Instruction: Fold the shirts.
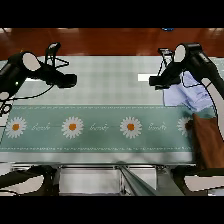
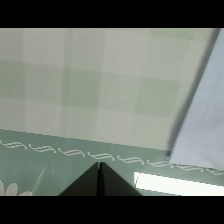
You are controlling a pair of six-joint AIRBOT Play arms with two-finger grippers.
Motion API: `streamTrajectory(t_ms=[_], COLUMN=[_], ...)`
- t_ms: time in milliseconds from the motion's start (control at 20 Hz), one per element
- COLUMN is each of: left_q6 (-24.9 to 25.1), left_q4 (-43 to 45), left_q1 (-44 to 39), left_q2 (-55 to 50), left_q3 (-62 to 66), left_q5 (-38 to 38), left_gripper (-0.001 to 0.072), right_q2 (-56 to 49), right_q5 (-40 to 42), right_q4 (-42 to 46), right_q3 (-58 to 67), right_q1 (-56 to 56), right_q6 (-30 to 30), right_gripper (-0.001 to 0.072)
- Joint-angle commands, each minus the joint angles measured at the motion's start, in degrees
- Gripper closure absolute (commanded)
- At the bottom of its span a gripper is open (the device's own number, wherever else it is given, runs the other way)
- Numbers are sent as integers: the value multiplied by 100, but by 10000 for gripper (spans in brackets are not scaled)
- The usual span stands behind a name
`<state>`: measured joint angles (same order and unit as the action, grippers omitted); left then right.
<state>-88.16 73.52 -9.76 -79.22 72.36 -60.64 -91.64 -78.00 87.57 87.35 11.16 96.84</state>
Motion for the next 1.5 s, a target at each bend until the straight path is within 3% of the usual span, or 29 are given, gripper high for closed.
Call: streamTrajectory(t_ms=[0,850,1000,1100,1150,1200,1250,1300,1350,1450], left_q6=[0,0,-2,0,0,0,-2,0,2,9], left_q4=[2,2,2,7,7,7,7,11,22,24], left_q1=[-2,-2,-2,17,44,87,155,238,372,723], left_q2=[-4,-4,-4,-11,-9,-11,-9,-9,0,20], left_q3=[7,7,7,7,33,96,197,317,509,925], left_q5=[2,2,9,437,656,787,872,874,704,168], left_gripper=[690,690,690,689,670,566,332,198,198,199], right_q2=[-4,-4,-4,-4,-4,-4,-4,-4,-4,22], right_q5=[-2,11,763,1036,1235,1449,1729,1895,1919,1672], right_q4=[2,0,55,-55,-48,-50,-31,24,317,1410], right_q3=[2,2,2,2,2,2,2,31,151,542], right_q1=[2,2,2,2,2,2,0,-4,-4,-50], right_q6=[2,2,-4,-2,-2,-2,-2,-13,-33,-85], right_gripper=[691,691,691,691,691,690,686,569,292,292])
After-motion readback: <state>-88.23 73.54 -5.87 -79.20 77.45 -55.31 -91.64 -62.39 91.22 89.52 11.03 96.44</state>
